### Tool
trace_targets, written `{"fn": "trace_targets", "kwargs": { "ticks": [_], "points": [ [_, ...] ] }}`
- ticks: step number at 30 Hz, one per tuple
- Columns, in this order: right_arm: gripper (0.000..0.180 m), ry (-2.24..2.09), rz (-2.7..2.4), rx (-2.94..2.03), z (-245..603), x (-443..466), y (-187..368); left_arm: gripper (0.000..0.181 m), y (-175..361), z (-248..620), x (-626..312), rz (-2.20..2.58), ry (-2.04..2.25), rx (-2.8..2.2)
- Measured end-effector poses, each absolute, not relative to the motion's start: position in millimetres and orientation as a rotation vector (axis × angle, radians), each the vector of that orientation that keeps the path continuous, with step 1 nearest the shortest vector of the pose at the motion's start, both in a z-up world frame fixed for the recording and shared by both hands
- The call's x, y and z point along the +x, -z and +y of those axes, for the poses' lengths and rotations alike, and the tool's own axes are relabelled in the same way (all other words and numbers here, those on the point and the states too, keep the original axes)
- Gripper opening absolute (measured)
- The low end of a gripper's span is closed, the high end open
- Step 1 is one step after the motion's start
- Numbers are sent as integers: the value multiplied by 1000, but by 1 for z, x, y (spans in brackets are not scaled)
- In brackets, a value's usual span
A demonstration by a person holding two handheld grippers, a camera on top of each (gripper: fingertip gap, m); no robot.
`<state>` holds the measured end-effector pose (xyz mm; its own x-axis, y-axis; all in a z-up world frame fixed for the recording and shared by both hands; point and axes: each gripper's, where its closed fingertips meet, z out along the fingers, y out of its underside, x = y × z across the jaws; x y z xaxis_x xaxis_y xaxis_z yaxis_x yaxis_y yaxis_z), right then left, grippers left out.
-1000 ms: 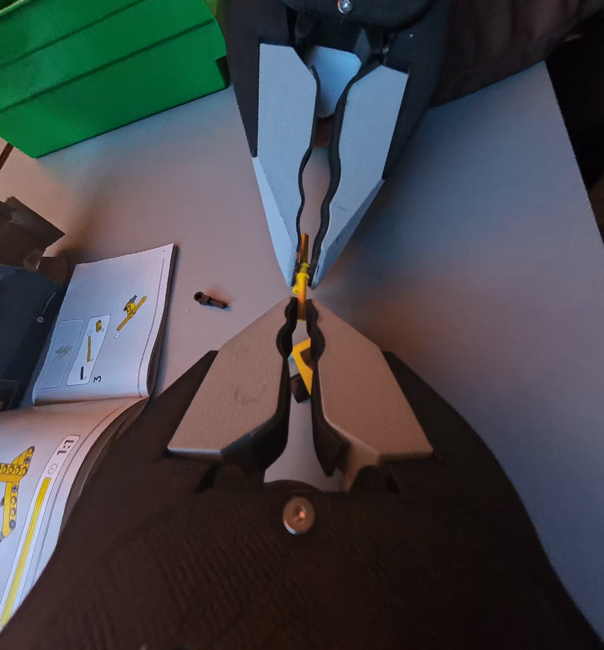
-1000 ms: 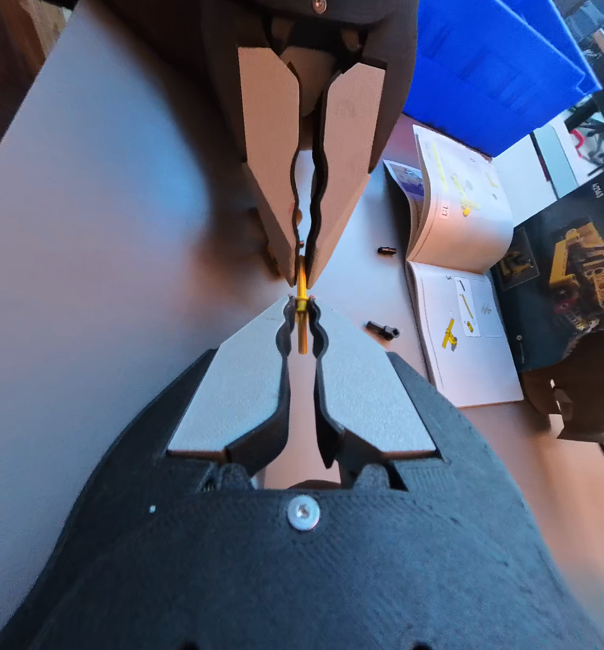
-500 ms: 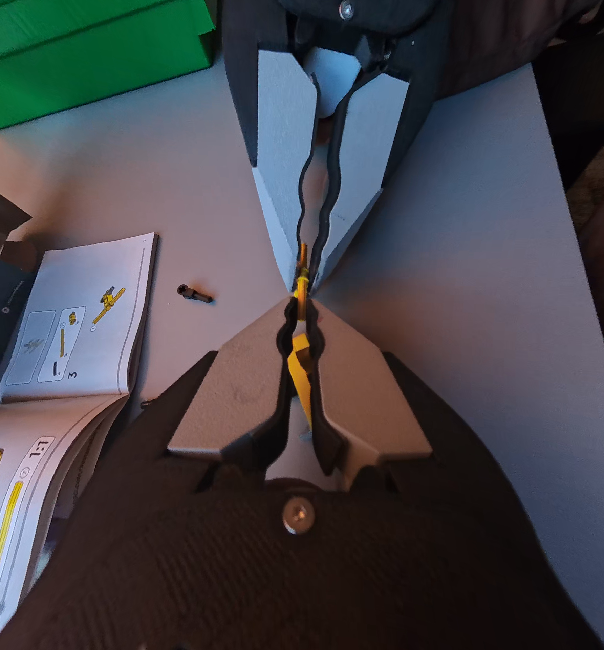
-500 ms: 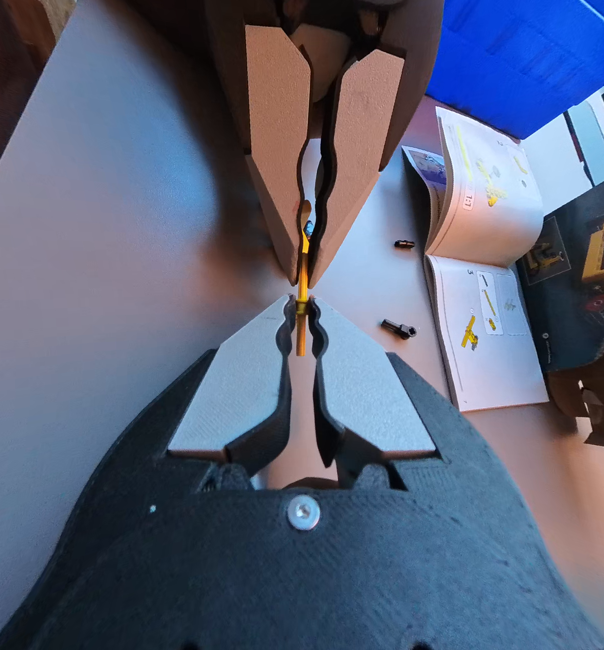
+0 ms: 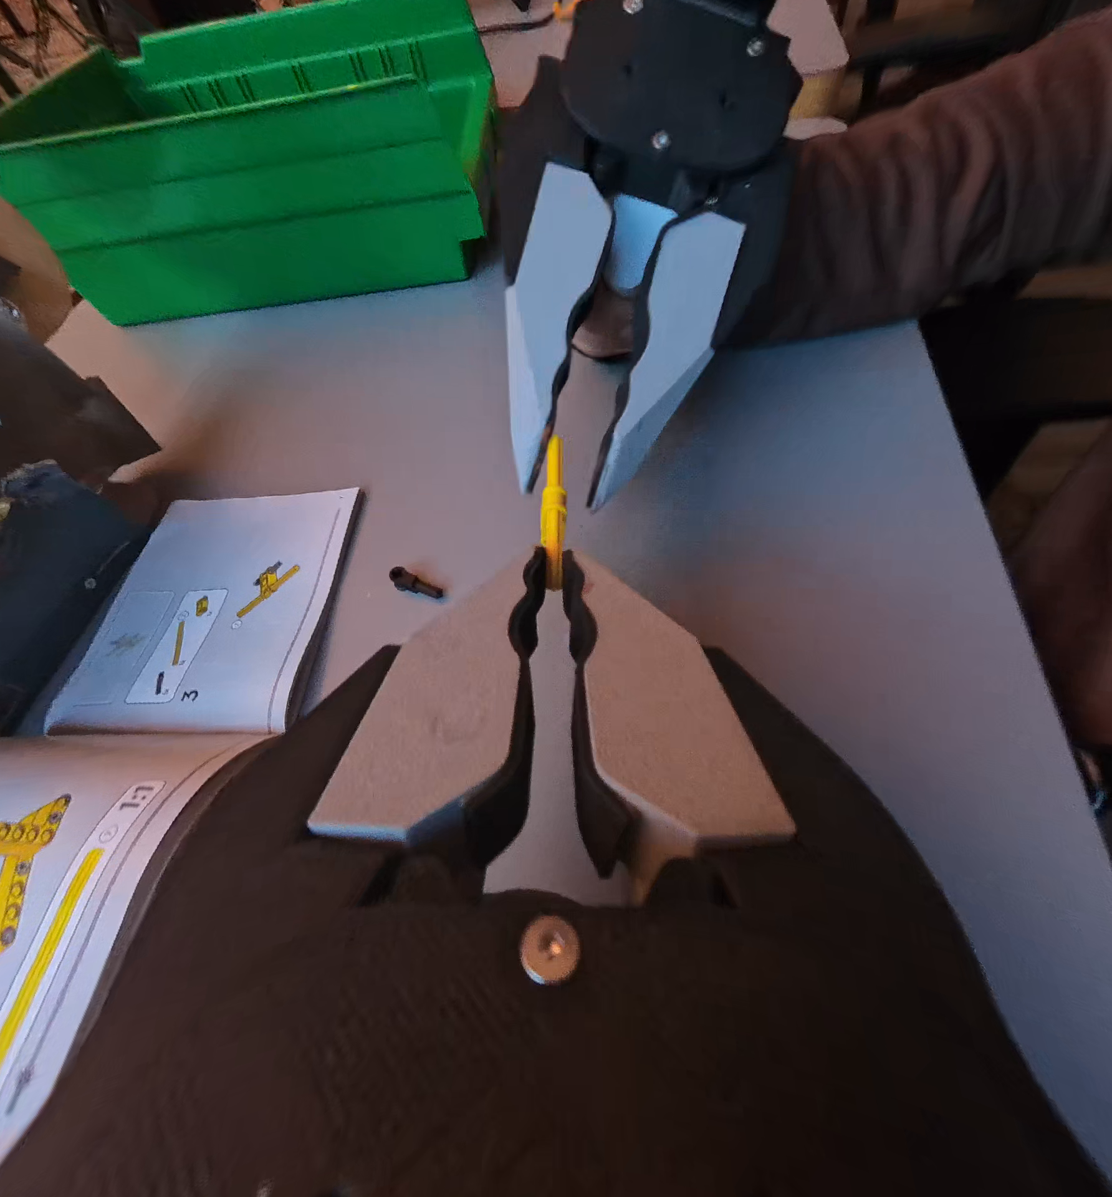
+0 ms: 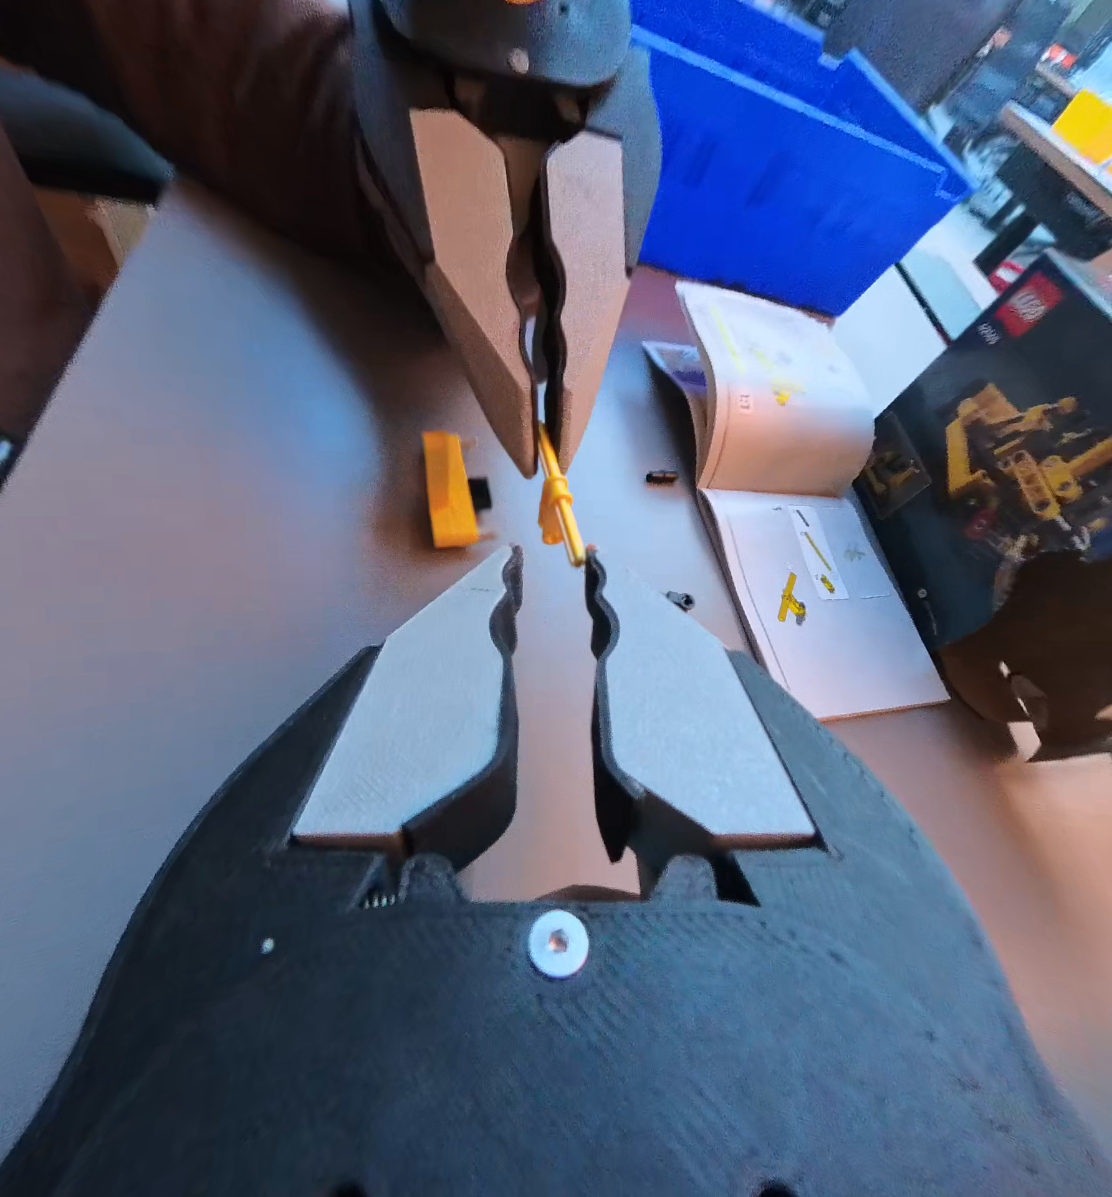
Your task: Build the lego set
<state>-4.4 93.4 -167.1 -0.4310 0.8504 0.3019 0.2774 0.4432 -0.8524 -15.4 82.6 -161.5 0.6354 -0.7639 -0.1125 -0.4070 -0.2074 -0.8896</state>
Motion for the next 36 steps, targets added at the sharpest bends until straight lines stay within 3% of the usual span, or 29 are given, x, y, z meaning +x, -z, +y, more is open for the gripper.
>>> {"fn": "trace_targets", "kwargs": {
  "ticks": [1,9,15,36],
  "points": [
    [16,-996,-1908,-951,94,-2,162,2,161,82,-17,927,450,-1841],
    [15,-1165,-1840,-969,91,-2,148,2,162,78,-14,954,460,-1823],
    [3,-1203,-1864,-940,82,-2,147,2,158,74,-8,942,560,-1798],
    [2,-1243,-1876,-898,80,-4,143,2,153,74,-9,969,514,-1756]
  ]
}}
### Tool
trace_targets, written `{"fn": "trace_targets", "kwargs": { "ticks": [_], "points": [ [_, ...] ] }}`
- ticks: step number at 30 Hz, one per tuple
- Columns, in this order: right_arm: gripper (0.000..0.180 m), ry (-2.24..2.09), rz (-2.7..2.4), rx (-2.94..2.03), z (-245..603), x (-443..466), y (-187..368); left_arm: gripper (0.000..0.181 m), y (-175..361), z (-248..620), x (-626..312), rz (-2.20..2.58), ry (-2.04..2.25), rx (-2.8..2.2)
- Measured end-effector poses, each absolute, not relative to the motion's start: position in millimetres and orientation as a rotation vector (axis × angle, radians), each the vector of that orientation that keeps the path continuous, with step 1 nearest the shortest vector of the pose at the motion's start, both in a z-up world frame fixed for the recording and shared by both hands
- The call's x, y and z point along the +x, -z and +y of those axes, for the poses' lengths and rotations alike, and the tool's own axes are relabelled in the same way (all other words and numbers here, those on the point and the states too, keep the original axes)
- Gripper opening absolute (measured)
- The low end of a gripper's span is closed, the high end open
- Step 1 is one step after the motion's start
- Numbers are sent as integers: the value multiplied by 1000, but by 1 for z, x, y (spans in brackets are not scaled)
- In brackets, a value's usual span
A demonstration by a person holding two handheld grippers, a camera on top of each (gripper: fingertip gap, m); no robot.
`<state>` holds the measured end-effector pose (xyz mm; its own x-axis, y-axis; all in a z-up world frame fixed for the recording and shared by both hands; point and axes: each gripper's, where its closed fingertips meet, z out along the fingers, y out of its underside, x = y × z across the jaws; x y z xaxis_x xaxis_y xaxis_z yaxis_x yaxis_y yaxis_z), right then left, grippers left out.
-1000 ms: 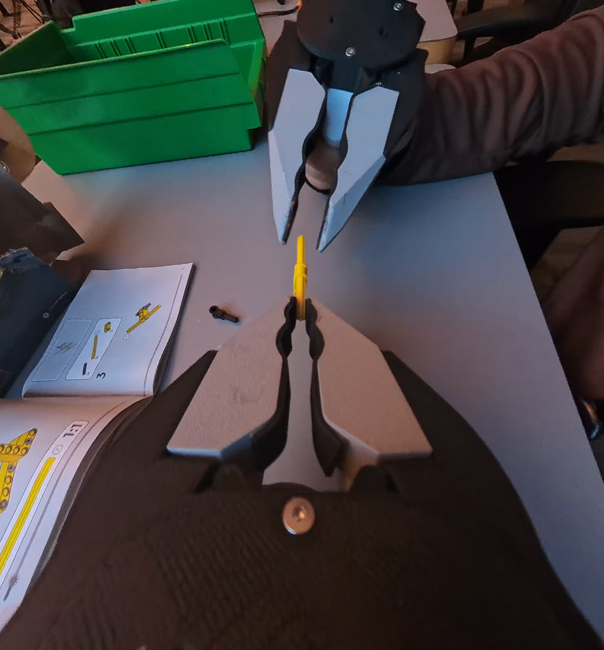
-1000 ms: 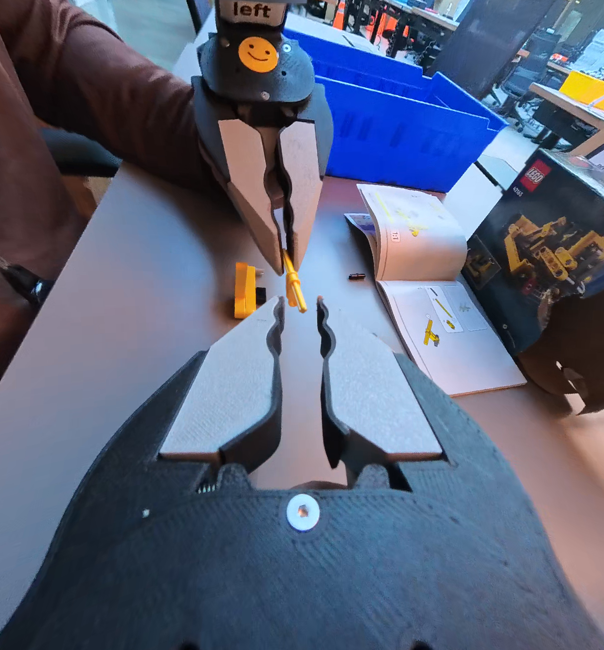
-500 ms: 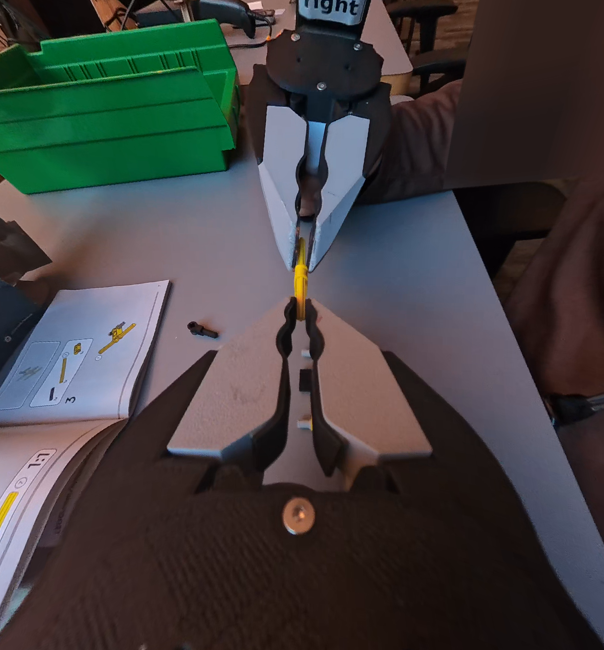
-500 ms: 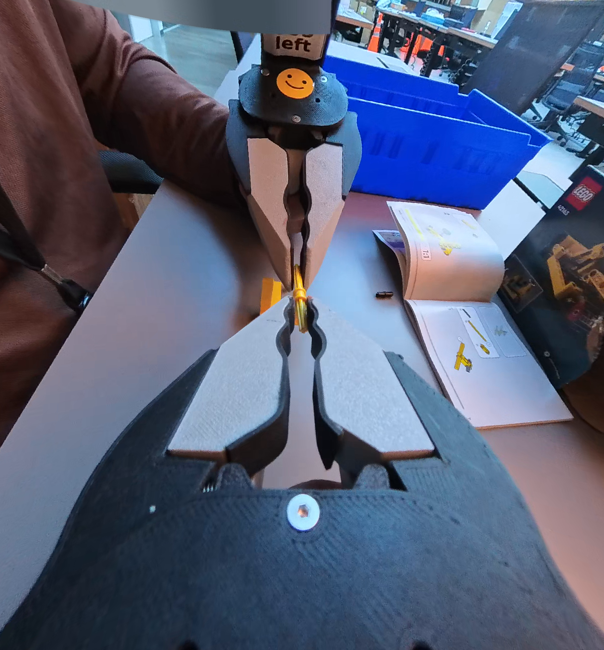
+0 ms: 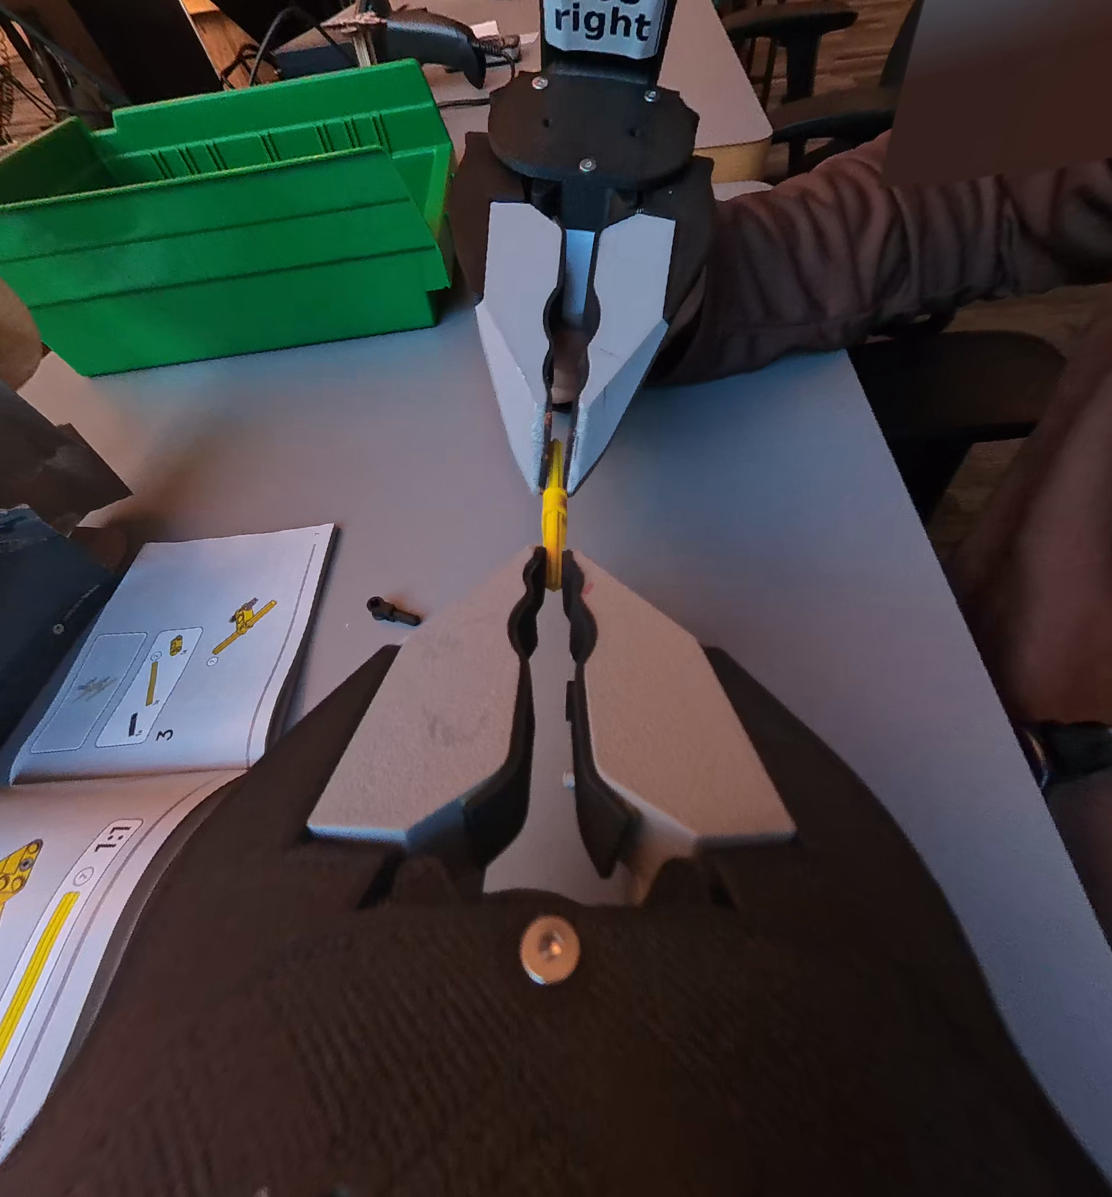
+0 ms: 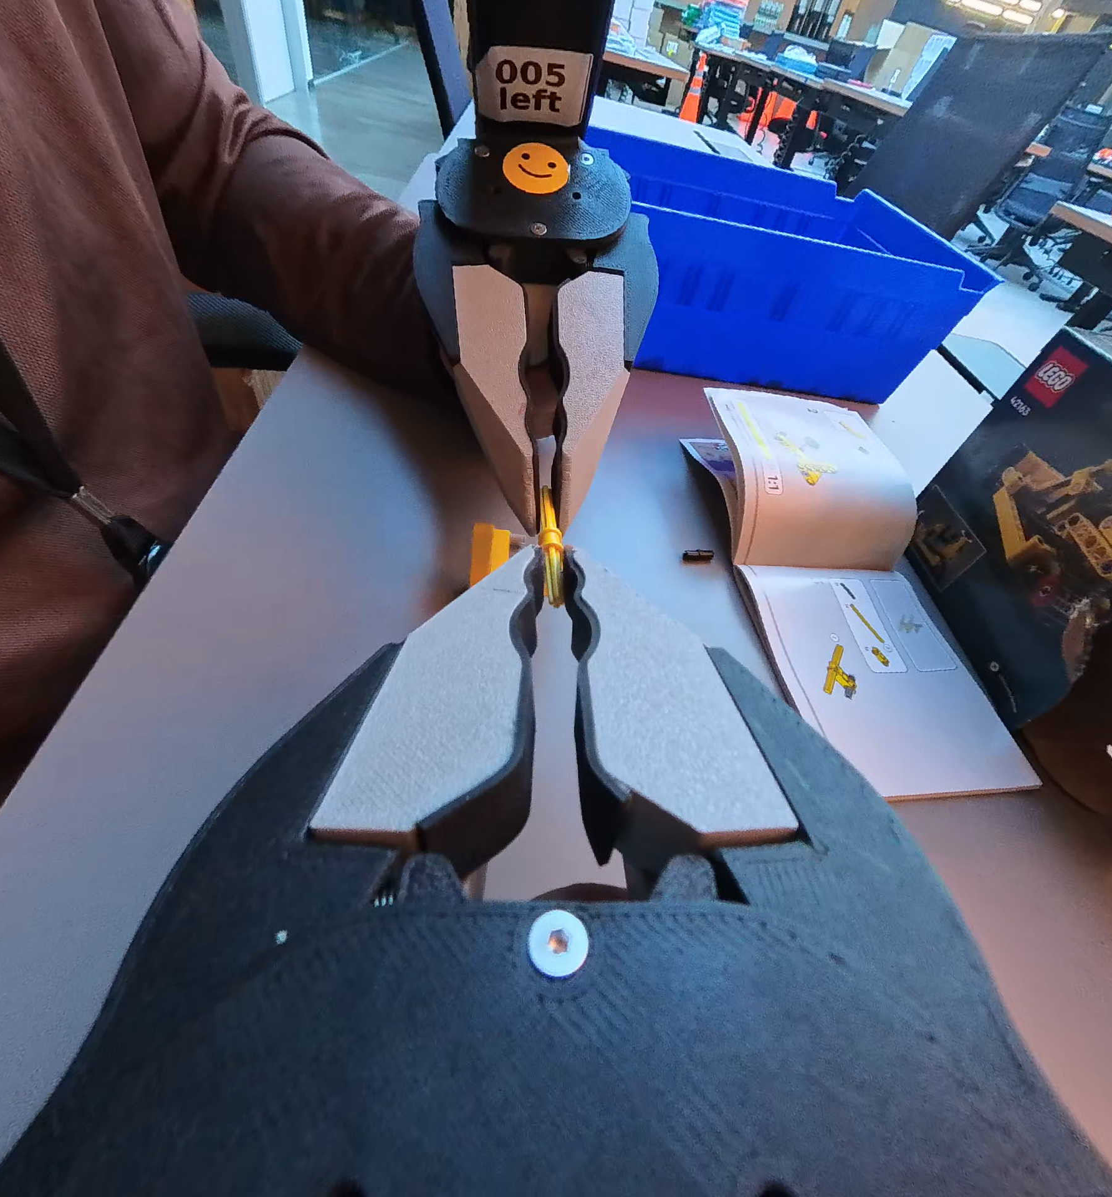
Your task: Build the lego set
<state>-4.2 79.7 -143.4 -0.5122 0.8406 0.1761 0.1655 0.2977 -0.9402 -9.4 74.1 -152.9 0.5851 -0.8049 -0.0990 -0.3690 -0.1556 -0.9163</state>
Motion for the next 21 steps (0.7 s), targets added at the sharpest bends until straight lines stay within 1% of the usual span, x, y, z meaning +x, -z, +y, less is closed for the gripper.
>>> {"fn": "trace_targets", "kwargs": {
  "ticks": [10,21],
  "points": [
    [2,-1282,-1891,-930,78,-4,147,2,155,73,-8,960,529,-1775],
    [2,-1207,-1948,-970,79,-7,159,2,165,75,-11,991,500,-1817]
  ]
}}
